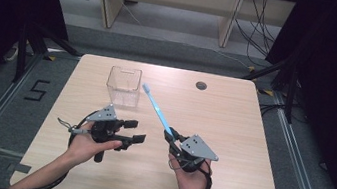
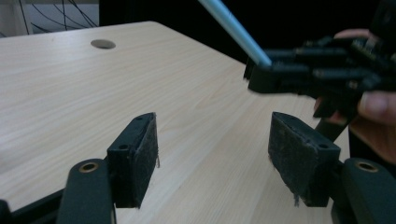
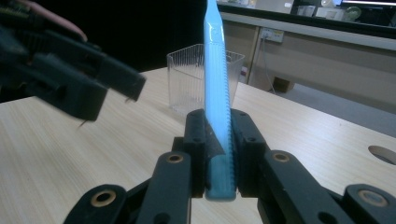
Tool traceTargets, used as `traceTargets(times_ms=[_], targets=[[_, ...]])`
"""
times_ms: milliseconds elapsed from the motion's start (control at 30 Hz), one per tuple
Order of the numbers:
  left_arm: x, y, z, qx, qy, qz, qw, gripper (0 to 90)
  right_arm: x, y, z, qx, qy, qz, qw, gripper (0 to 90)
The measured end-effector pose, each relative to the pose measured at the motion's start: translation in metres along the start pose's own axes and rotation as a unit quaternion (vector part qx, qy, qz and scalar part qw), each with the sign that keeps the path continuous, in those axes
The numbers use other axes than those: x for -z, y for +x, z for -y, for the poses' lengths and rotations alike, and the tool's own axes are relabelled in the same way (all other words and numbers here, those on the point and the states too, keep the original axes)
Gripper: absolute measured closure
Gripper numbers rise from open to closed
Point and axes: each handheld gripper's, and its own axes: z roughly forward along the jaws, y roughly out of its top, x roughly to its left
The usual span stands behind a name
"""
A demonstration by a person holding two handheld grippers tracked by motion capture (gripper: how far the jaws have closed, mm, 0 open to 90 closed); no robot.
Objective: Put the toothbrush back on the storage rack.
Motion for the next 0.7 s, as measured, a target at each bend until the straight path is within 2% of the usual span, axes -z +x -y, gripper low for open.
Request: traceTargets(times_ms=[167, 233, 367, 433, 467, 633, 700], targets=[[-0.006, 0.002, -0.015, 0.025, -0.019, 0.003, 0.9995, 33.4, -0.004, 0.002, 0.0, 0.025, -0.009, 0.003, 0.9996, 78.9], [-0.008, 0.004, -0.02, 0.034, -0.026, 0.002, 0.9991, 33.5, -0.004, 0.004, 0.0, 0.015, -0.004, -0.003, 0.9999, 78.9], [-0.013, 0.006, -0.028, 0.046, -0.037, -0.003, 0.9983, 33.5, -0.005, 0.007, 0.001, 0.014, -0.006, -0.003, 0.9999, 78.9], [-0.015, 0.006, -0.03, 0.048, -0.039, -0.005, 0.9981, 33.6, -0.005, 0.008, 0.0, 0.016, -0.003, -0.005, 0.9999, 78.9], [-0.015, 0.006, -0.031, 0.051, -0.04, -0.002, 0.9979, 33.6, -0.005, 0.007, 0.0, 0.024, -0.004, -0.004, 0.9997, 78.9], [-0.018, 0.005, -0.033, 0.061, -0.044, 0.004, 0.9971, 34.8, -0.005, 0.007, -0.001, 0.029, -0.006, -0.001, 0.9995, 78.9], [-0.019, 0.005, -0.033, 0.065, -0.044, 0.007, 0.9969, 35.8, -0.007, 0.009, 0.0, 0.017, -0.01, -0.007, 0.9998, 78.9]])
